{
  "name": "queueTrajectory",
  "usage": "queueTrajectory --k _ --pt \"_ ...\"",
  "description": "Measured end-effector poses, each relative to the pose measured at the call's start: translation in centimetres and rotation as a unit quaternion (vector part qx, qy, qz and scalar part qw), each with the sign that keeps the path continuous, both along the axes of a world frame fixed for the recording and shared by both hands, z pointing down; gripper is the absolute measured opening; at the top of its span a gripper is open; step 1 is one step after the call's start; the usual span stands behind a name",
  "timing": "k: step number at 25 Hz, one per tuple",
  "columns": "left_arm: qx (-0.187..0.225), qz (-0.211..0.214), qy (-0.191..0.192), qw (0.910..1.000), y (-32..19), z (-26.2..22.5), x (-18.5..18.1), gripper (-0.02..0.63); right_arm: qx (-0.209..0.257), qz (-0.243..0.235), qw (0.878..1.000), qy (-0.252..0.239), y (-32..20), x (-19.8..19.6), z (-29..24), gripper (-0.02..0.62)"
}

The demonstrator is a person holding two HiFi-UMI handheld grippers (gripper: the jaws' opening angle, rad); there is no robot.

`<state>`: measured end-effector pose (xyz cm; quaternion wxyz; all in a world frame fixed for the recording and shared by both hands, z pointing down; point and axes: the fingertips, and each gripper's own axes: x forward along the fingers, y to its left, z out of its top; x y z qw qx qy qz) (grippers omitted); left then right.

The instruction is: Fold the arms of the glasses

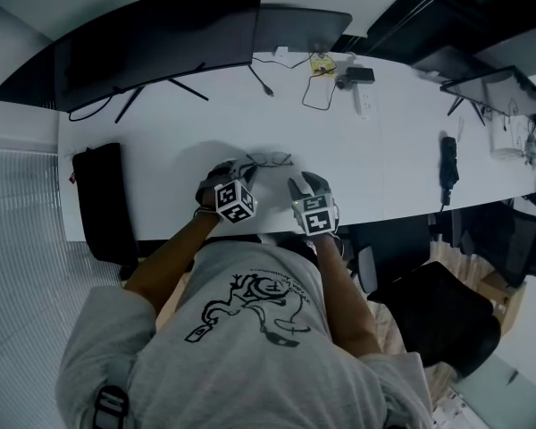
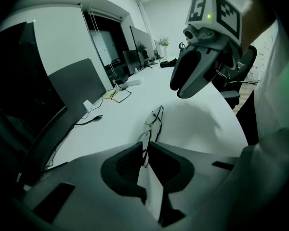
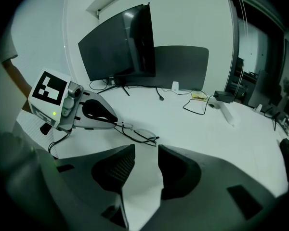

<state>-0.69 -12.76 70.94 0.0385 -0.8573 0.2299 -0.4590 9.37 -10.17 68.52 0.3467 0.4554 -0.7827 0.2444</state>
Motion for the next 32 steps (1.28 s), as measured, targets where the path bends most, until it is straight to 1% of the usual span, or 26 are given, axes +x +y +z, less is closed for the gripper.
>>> queueTrajectory --k 4,7,10,13,18,23,32 --pt "-0.011 -0.029 0.027 0.9991 -0.1 -1.1 -0.2 0.043 0.012 0.001 1.000 -0.005 0.0 0.3 -1.1 0.152" --pt "-0.023 -0.059 0.059 0.9962 -0.1 -2.3 -0.3 0.043 0.025 0.003 1.000 -0.014 0.0 0.5 -2.4 0.146" --pt "-0.036 -0.089 0.099 0.9904 -0.2 -4.1 -0.3 0.043 0.042 0.004 0.999 -0.027 -0.2 0.5 -4.1 0.139" --pt "-0.051 -0.114 0.143 0.9818 -0.3 -6.1 0.0 0.040 0.054 0.009 0.998 -0.039 -0.4 0.7 -5.6 0.129" --pt "-0.050 -0.120 0.184 0.9743 -0.2 -9.4 0.7 0.032 0.074 0.009 0.995 -0.059 -0.4 0.7 -8.4 0.110" --pt "-0.068 -0.137 0.238 0.9592 0.2 -12.5 1.1 0.025 0.083 0.007 0.993 -0.081 -0.1 0.5 -11.3 0.094" --pt "-0.091 -0.151 0.320 0.9309 0.8 -18.8 2.0 0.021 0.128 0.012 0.985 -0.115 -0.5 0.3 -17.8 0.072"
